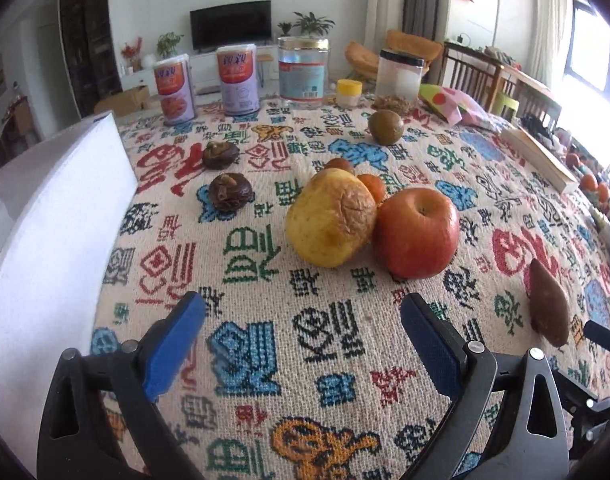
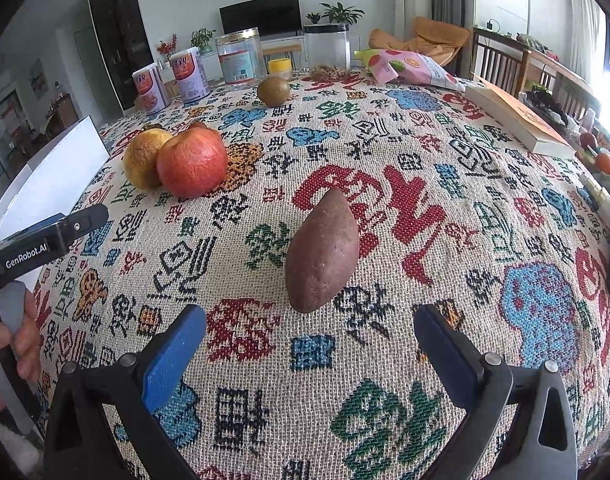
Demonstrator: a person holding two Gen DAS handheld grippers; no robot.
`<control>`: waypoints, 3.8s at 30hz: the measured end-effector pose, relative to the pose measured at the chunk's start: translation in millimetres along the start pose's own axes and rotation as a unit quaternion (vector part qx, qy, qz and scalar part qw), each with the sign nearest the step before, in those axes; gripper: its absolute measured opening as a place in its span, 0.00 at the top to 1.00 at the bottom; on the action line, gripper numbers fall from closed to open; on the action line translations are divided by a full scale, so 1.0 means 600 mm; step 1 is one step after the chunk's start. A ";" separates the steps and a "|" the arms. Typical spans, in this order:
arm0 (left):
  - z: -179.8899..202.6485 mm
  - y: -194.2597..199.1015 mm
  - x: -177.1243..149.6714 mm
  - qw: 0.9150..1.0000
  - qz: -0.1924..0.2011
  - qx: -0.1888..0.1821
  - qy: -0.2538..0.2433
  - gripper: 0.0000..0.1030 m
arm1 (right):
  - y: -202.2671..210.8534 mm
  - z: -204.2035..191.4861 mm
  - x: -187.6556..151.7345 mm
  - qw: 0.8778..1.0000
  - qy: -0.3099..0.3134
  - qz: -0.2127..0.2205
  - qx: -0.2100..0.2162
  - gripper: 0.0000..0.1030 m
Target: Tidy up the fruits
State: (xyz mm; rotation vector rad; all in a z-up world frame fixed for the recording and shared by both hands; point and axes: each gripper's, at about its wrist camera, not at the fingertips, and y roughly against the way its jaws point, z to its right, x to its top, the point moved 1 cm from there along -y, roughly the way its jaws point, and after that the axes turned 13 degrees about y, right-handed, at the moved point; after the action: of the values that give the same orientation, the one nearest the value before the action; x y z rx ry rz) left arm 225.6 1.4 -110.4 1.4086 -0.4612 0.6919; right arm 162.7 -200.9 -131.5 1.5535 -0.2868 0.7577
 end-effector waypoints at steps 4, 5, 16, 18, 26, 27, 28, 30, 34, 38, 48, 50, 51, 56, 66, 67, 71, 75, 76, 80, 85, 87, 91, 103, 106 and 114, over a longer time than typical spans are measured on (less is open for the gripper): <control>0.026 -0.033 0.024 0.996 0.034 0.020 -0.076 0.05 | 0.002 0.005 0.001 1.000 -0.007 0.006 0.002 0.00; 0.026 -0.035 0.030 0.996 0.042 0.014 -0.082 0.05 | 0.003 0.006 0.001 1.000 -0.010 0.007 0.002 0.00; -0.010 -0.012 0.027 0.996 -0.037 -0.082 0.023 0.46 | 0.004 0.028 -0.003 0.999 -0.049 0.016 0.008 0.00; -0.038 0.011 0.008 0.982 -0.082 -0.137 0.099 0.46 | 0.019 0.038 -0.004 0.997 -0.062 0.036 0.005 0.00; -0.124 0.050 -0.038 0.951 -0.110 -0.179 0.227 0.48 | 0.034 0.076 -0.013 0.990 -0.125 0.063 0.017 0.00; -0.131 0.055 -0.034 0.955 -0.098 -0.159 0.229 0.49 | 0.037 0.080 -0.015 0.989 -0.131 0.066 0.017 0.00; -0.138 0.056 -0.030 0.956 -0.094 -0.152 0.233 0.49 | 0.040 0.084 -0.017 0.988 -0.137 0.071 0.017 0.00; -0.142 0.050 -0.027 0.956 -0.099 -0.150 0.232 0.49 | 0.046 0.090 -0.020 0.986 -0.148 0.079 0.020 0.00; -0.128 0.049 -0.035 0.966 -0.091 -0.133 0.204 0.38 | 0.049 0.100 -0.027 0.982 -0.166 0.084 0.024 0.00; -0.125 0.070 -0.044 0.969 -0.056 -0.123 0.205 0.16 | 0.052 0.107 -0.031 0.980 -0.179 0.089 0.027 0.00; -0.066 0.073 -0.086 0.997 -0.004 -0.047 0.066 0.12 | 0.065 0.156 -0.060 0.955 -0.267 0.121 0.041 0.00; -0.063 0.061 -0.097 0.997 -0.015 -0.041 0.059 0.12 | 0.065 0.156 -0.060 0.955 -0.268 0.120 0.039 0.00; -0.062 0.054 -0.101 0.997 -0.021 -0.039 0.058 0.12 | 0.065 0.152 -0.055 0.958 -0.258 0.118 0.040 0.00; -0.064 0.037 -0.113 0.996 -0.045 -0.037 0.063 0.09 | 0.036 0.096 0.042 0.979 -0.159 0.056 0.116 0.16; -0.042 0.028 -0.119 0.998 -0.054 -0.002 0.026 0.05 | -0.168 -0.100 0.359 0.980 0.050 -0.077 0.179 0.46; -0.043 0.028 -0.119 0.998 -0.054 -0.003 0.027 0.05 | -0.194 -0.114 0.372 0.979 0.059 -0.088 0.175 0.48; -0.044 0.028 -0.120 0.998 -0.054 -0.003 0.026 0.05 | -0.274 -0.159 0.394 0.975 0.098 -0.129 0.152 0.51; -0.044 0.028 -0.119 0.998 -0.054 -0.003 0.026 0.05 | -0.319 -0.182 0.391 0.970 0.128 -0.159 0.134 0.73; -0.044 0.028 -0.119 0.998 -0.054 -0.003 0.026 0.05 | -0.315 -0.182 0.391 0.972 0.128 -0.152 0.129 0.74; -0.044 0.028 -0.119 0.998 -0.054 -0.003 0.026 0.04 | -0.243 -0.159 0.389 0.980 0.095 -0.087 0.153 0.74; -0.044 0.029 -0.119 0.998 -0.053 -0.005 0.028 0.04 | -0.088 -0.122 0.321 0.970 0.039 -0.037 0.236 0.73; -0.043 0.028 -0.119 0.998 -0.054 -0.003 0.027 0.04 | -0.049 -0.097 0.250 0.967 0.018 -0.040 0.252 0.73; -0.042 0.027 -0.118 0.998 -0.054 -0.001 0.024 0.04 | -0.063 -0.088 0.104 0.957 -0.038 -0.094 0.272 0.73; -0.043 0.027 -0.118 0.998 -0.054 0.000 0.023 0.04 | -0.031 0.001 -0.002 0.978 -0.121 0.004 0.173 0.52; -0.043 0.027 -0.118 0.998 -0.054 -0.001 0.024 0.04 | -0.010 0.010 -0.017 0.977 -0.126 0.035 0.166 0.52; -0.077 0.041 -0.105 0.994 -0.049 -0.062 0.082 0.04 | 0.049 0.020 -0.026 0.978 -0.110 0.089 0.152 0.36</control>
State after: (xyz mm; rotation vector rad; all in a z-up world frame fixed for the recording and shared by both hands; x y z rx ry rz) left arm 158.6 36.9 -140.5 1.2387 -0.2989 0.6814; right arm 137.2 -220.5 -117.3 1.9246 -0.4973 0.7956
